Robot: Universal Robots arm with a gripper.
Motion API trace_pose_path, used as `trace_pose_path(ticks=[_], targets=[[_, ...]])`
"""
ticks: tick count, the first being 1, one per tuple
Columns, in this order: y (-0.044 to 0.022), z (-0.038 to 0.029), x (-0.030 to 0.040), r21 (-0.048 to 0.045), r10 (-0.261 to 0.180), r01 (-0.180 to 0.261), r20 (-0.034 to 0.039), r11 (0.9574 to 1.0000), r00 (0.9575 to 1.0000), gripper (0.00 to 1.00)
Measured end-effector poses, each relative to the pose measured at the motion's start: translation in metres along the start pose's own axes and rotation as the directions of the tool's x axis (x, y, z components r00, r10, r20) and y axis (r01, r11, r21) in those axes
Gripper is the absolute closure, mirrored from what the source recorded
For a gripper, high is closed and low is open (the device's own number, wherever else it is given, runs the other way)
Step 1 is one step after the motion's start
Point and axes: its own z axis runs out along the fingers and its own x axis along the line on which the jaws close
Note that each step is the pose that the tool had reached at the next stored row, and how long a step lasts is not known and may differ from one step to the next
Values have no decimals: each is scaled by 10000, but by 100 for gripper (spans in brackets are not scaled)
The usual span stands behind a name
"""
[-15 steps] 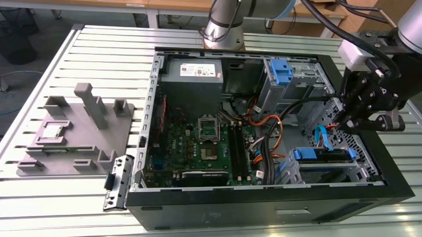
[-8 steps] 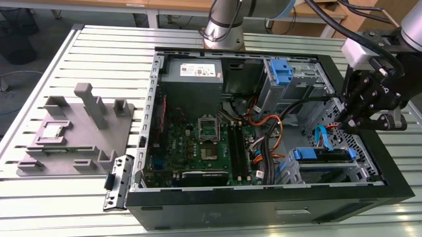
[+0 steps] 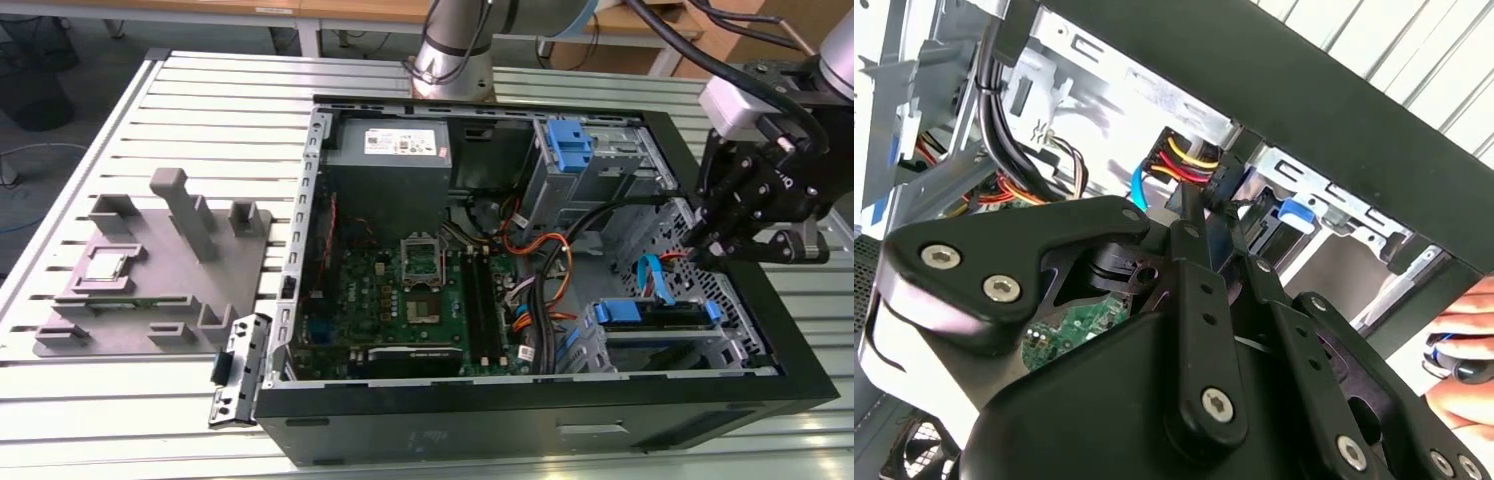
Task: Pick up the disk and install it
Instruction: 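Insert the second disk wire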
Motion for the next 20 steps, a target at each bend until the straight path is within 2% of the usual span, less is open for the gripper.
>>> trace_pose_path(ticks=[5, 11, 16, 20], targets=[[-47, 6, -2, -77, 5, -5, -30, 10000, 10000, 77], [-111, 21, -4, -208, 12, -15, -131, 9998, 9999, 77], [-159, 41, -5, -378, 19, -30, -291, 9993, 9996, 77], [-162, 55, -4, -470, 24, -45, -452, 9989, 9990, 77]])
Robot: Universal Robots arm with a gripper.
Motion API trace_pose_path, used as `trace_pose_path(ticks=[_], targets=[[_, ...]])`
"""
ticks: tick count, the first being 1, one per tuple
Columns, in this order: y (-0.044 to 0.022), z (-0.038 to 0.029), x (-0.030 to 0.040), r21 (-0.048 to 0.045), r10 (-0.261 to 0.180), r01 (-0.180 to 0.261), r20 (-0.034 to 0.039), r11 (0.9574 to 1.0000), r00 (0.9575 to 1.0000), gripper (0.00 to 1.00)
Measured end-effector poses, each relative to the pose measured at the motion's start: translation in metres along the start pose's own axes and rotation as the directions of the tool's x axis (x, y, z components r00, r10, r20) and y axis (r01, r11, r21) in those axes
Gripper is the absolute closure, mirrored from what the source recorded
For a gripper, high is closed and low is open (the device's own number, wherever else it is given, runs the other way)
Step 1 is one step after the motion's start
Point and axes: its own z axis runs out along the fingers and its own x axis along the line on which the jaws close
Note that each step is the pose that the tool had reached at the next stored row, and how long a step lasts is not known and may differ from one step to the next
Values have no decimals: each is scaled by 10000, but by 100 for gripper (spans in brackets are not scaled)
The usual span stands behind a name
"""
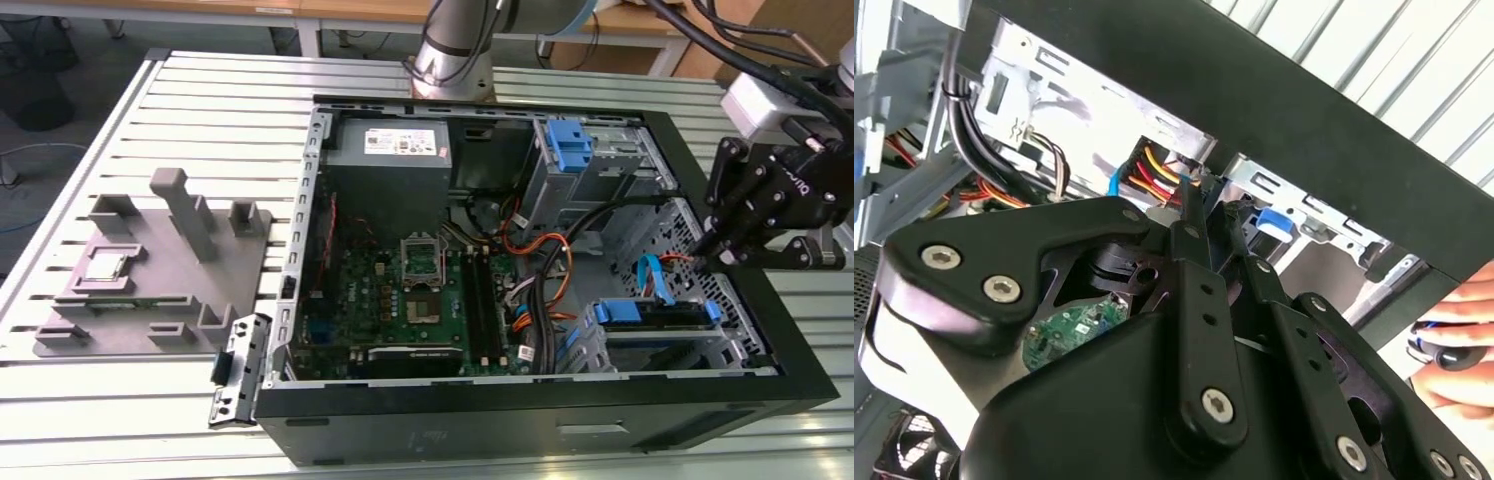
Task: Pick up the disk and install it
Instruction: 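Insert the second disk wire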
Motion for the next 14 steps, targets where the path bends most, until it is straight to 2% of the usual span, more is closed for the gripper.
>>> trace_pose_path(ticks=[9, 14], targets=[[-1, 25, 0, -64, 14, -16, -270, 10000, 9996, 77], [19, 51, 0, -65, 17, -20, -348, 10000, 9994, 77]])
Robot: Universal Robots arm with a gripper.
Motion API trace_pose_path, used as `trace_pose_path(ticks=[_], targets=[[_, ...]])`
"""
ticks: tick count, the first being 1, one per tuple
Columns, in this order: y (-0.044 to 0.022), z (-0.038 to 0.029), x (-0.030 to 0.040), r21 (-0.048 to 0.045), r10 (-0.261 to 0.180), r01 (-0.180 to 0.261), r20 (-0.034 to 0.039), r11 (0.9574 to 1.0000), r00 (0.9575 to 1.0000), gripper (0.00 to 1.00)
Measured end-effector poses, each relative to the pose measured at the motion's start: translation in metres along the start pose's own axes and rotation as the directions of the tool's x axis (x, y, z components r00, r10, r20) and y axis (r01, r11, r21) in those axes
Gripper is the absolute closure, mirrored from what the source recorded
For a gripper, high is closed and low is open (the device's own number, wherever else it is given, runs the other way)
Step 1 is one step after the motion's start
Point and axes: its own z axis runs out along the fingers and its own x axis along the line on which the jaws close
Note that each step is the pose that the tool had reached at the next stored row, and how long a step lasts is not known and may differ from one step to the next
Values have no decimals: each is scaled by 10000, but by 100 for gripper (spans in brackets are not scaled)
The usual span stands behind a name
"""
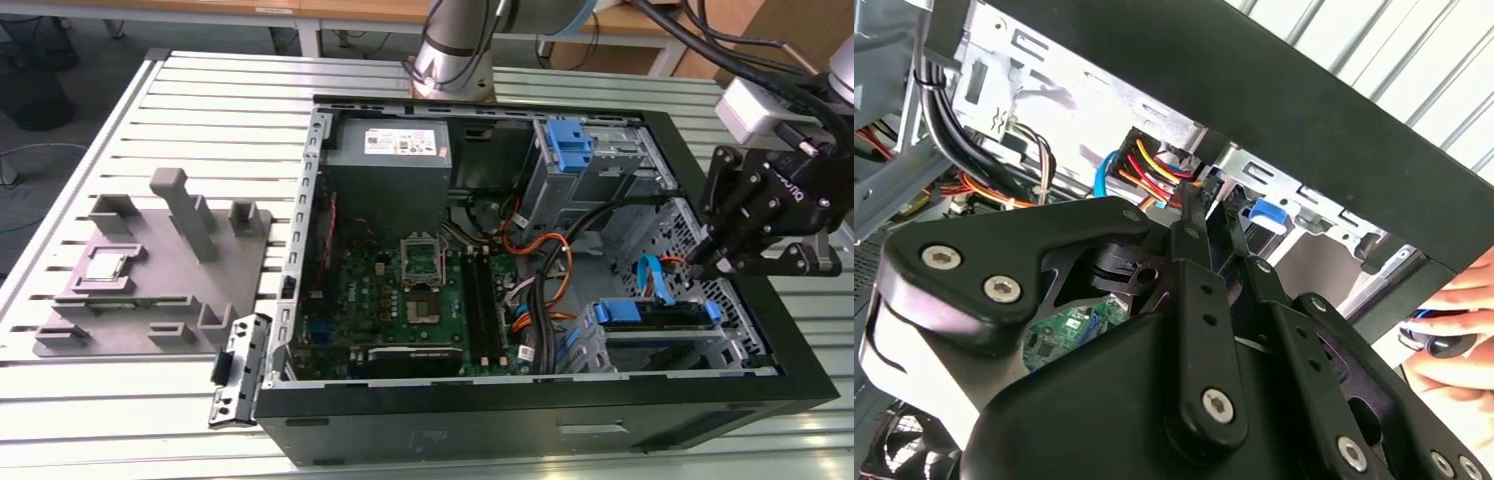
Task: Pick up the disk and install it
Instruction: 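Insert the second disk wire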
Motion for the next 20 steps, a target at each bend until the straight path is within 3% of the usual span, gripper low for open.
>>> trace_pose_path(ticks=[12, 20], targets=[[127, 67, 6, 2, 9, -9, -147, 10000, 9999, 77], [131, 69, 32, 2, 10, -10, -164, 10000, 9999, 77]])
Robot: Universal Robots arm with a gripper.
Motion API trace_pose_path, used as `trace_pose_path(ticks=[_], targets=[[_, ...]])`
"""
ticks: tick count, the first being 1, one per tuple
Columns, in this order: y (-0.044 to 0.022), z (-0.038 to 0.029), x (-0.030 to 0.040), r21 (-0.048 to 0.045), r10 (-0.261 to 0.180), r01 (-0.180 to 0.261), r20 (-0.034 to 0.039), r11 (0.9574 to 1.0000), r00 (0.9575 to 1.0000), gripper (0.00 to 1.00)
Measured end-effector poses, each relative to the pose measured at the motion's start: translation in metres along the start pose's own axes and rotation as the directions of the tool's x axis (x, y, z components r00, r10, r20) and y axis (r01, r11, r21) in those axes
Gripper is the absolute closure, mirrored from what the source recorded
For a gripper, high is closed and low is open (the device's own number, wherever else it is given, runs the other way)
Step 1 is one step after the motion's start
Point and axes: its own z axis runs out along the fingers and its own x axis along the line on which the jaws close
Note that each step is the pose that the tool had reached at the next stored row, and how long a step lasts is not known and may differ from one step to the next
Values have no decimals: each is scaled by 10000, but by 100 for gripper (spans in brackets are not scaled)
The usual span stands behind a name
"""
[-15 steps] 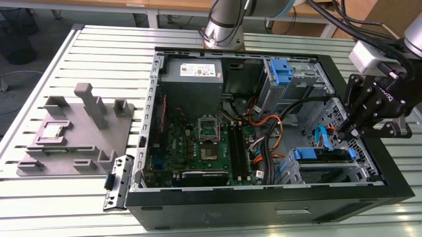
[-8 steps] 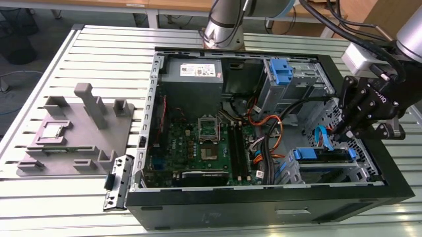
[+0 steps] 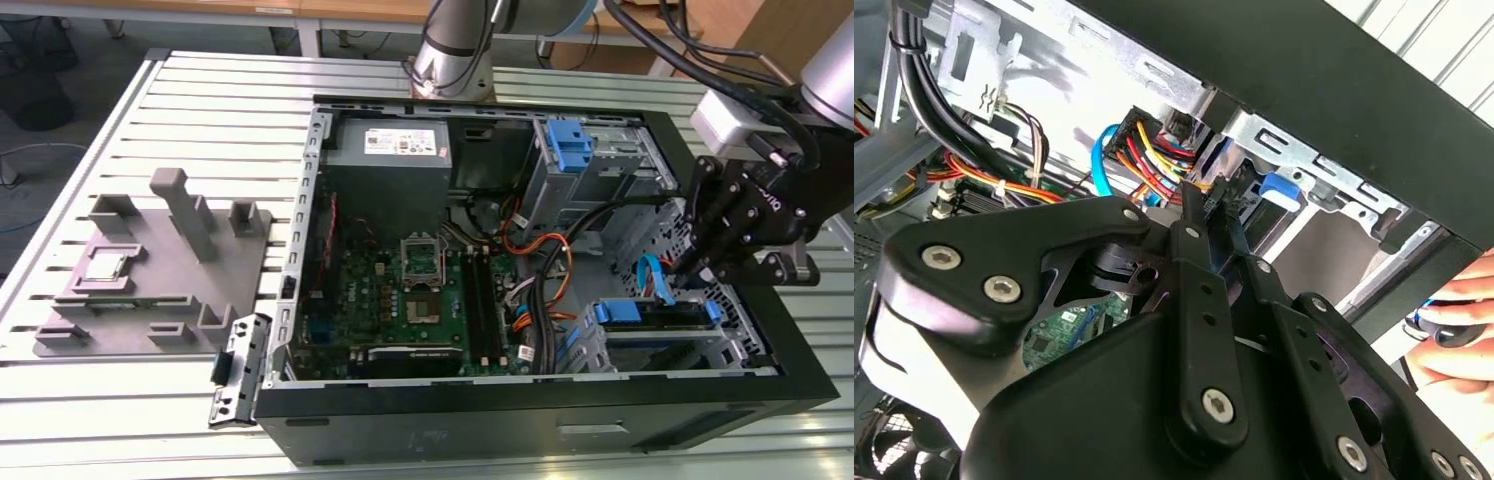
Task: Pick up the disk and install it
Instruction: 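Insert the second disk wire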
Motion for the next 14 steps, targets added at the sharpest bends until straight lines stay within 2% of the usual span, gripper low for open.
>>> trace_pose_path(ticks=[14], targets=[[-5, 5, 116, 0, 0, 0, 1, 10000, 10000, 77]])
